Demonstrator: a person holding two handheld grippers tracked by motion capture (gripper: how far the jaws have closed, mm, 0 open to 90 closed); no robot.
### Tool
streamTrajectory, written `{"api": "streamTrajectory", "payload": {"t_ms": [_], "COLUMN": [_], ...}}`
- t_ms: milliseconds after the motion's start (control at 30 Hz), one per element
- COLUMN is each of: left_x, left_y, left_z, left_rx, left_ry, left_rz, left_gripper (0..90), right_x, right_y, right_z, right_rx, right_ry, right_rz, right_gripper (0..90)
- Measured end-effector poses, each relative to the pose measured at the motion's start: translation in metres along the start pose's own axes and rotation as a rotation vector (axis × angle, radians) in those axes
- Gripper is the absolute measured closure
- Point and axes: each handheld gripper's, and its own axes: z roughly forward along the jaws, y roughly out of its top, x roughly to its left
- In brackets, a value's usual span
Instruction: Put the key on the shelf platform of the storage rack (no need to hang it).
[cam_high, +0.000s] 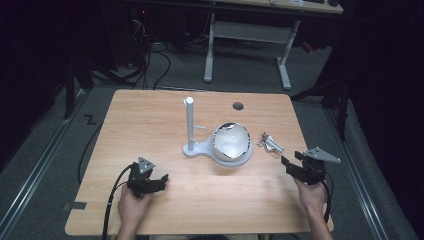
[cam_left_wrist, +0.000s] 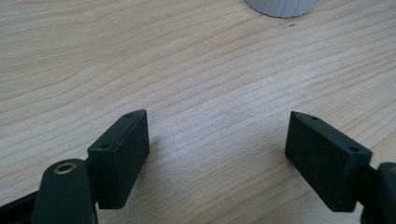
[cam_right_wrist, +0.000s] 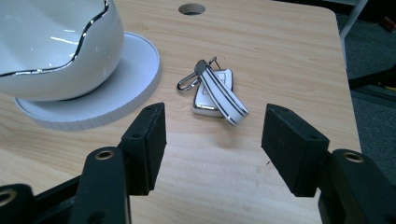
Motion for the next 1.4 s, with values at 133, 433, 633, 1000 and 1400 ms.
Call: {"api": "streamTrajectory", "payload": {"t_ms": [133,433,633,1000,1400], "left_x": [0.0,0.0,0.0,0.0,0.0], "left_y": [0.0,0.0,0.0,0.0,0.0], "left_z": [0.0,0.0,0.0,0.0,0.0], "left_rx": [0.0,0.0,0.001,0.0,0.0], "left_ry": [0.0,0.0,0.0,0.0,-0.001], "left_rz": [0.0,0.0,0.0,-0.001,-0.001], "left_gripper": [22.3,22.3,22.3,22.3,22.4], "right_x": [0.002,0.005,0.005,0.005,0.003], "right_y": [0.008,0.022,0.03,0.04,0.044], "right_z": [0.006,0.017,0.031,0.05,0.065], "right_rx": [0.003,0.027,0.042,0.086,0.097], "right_ry": [0.004,0.002,0.002,0.004,0.005], "right_rz": [-0.006,-0.037,-0.038,-0.045,-0.034], "right_gripper": [41.2,41.0,40.4,39.6,39.8]}}
